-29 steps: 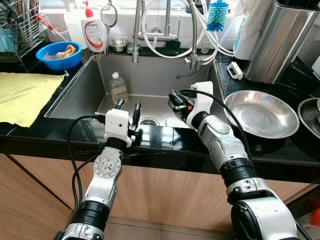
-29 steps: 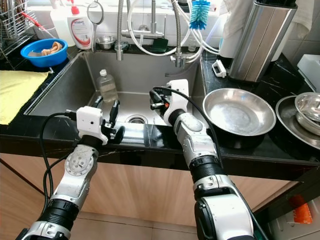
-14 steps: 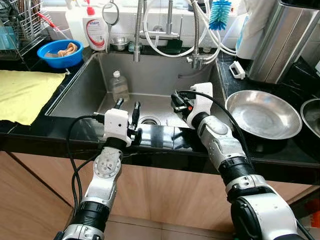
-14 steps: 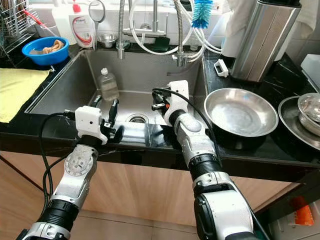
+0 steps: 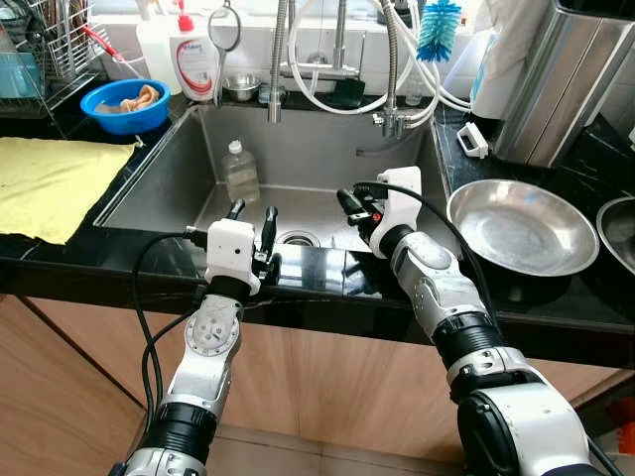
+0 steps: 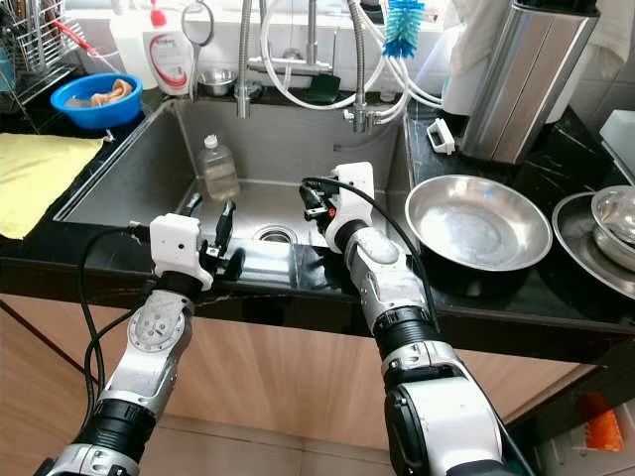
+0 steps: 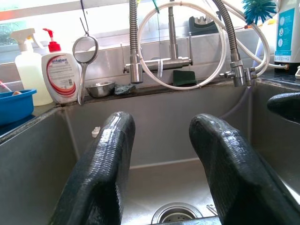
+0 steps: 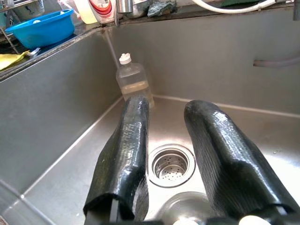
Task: Kitchen organization
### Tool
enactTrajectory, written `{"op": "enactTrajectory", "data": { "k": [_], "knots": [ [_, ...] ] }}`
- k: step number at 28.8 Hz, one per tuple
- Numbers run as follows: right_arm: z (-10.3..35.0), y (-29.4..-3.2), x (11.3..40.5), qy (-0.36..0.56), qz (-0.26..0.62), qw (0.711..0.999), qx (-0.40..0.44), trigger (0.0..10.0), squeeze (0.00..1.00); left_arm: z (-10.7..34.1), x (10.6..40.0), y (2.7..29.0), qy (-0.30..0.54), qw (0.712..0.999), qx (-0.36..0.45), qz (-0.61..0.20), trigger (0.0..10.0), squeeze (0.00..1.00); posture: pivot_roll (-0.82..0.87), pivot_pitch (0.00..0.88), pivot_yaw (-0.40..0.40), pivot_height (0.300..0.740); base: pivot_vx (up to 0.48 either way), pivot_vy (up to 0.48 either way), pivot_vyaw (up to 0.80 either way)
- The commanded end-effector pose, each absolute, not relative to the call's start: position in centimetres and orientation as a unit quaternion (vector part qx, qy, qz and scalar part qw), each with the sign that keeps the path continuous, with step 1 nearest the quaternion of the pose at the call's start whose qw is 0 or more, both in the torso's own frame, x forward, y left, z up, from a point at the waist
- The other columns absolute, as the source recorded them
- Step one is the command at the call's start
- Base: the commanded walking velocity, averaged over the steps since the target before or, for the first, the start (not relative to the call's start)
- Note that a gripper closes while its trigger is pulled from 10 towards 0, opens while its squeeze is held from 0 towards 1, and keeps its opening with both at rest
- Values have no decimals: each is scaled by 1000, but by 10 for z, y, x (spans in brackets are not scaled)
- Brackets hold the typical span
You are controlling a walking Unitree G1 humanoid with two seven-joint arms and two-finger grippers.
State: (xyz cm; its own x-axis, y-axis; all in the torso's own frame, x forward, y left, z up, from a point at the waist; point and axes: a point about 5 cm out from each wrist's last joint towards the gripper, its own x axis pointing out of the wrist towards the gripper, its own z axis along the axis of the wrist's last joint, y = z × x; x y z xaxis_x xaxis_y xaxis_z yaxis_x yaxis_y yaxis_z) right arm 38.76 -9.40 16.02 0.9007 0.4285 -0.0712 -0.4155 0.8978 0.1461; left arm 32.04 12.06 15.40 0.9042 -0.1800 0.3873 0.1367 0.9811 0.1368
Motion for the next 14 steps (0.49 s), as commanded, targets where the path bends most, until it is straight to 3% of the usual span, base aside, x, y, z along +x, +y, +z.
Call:
{"op": "enactTrajectory", "data": {
  "k": [1,12,13,14],
  "knots": [
    [166,-92,387,33,219,974,41,10000,0,147,319,123,-187,978,53,-77,10000,0,-114,0,-29,706,0,0,0],
    [195,-107,375,-15,183,981,-62,10000,0,147,319,124,-184,979,54,-74,10000,0,-124,0,-35,706,0,0,0],
    [196,-109,373,-15,179,982,-66,10000,1000,146,319,124,-184,979,54,-74,10000,0,-132,0,-35,706,0,0,0],
    [198,-111,371,-18,177,982,-68,10000,1000,146,319,124,-183,979,54,-74,10000,0,-132,0,-35,706,0,0,0]
  ]
}}
